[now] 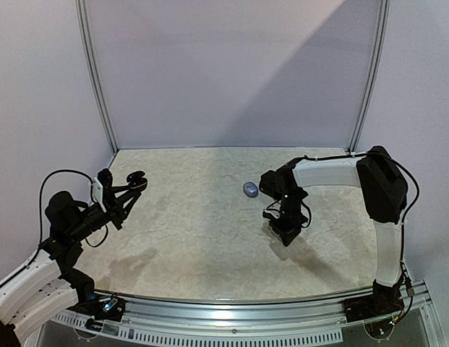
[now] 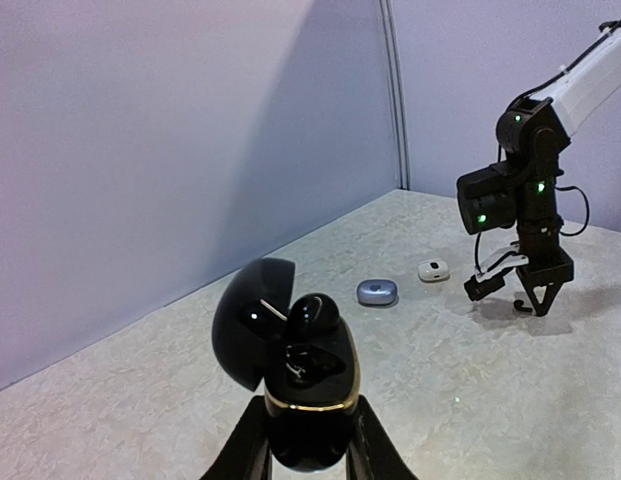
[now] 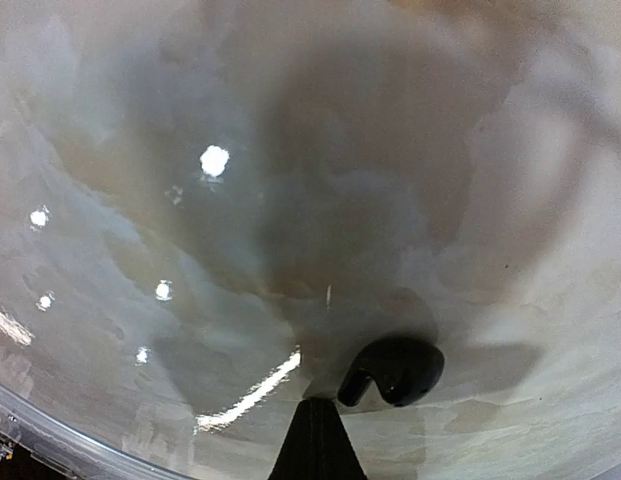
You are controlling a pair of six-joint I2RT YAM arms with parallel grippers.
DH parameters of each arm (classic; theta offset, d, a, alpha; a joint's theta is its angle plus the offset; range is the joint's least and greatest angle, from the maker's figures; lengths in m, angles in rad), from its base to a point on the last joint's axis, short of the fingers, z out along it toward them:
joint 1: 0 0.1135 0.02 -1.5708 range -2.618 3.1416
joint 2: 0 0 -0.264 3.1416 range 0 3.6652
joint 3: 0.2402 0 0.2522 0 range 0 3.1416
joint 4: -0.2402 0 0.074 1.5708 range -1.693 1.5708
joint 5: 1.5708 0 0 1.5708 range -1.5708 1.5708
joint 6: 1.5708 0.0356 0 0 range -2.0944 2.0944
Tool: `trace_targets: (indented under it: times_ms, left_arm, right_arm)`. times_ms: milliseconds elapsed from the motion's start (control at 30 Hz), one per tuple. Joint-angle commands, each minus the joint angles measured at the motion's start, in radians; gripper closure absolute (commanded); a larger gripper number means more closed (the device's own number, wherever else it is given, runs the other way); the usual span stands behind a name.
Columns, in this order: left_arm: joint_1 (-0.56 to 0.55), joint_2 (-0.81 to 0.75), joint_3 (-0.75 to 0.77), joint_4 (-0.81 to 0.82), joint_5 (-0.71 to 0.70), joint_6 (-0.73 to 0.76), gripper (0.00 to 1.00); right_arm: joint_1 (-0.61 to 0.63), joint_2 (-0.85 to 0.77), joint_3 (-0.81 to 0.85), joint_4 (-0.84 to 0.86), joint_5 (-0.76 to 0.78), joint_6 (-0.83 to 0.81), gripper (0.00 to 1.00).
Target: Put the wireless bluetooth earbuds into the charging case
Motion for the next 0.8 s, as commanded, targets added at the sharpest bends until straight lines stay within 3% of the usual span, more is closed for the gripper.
trace_targets:
  times_ms: [0, 167, 200, 300, 400, 767]
  left_arm:
    - [0.013, 0.002, -0.014, -0.008, 0.009, 0.005, 1.00]
    - [0.014, 0.001, -0.014, -0.006, 0.011, 0.003, 1.00]
    - [0.013, 0.002, -0.014, -0.006, 0.011, 0.004, 1.00]
    - [0.014, 0.001, -0.014, -0.006, 0.011, 0.003, 1.00]
    - [0.014, -0.001, -0.014, -0.008, 0.010, 0.007, 1.00]
    - [0.014, -0.002, -0.014, -0.008, 0.011, 0.007, 1.00]
  right_arm:
    - [0.007, -0.026, 0.007, -0.020, 0.017, 0.021, 1.00]
    - [-0.021, -0.066, 0.060, -0.109, 0.100, 0.027, 1.00]
    - [-0.027, -0.075, 0.084, -0.115, 0.105, 0.031, 0.96]
    - [-0.032, -0.084, 0.158, -0.098, 0.095, 0.028, 0.65]
    - [-0.040, -0.068, 0.182, -0.040, 0.068, 0.023, 0.53]
    - [-0.053, 0.021, 0.161, 0.010, 0.073, 0.069, 0.54]
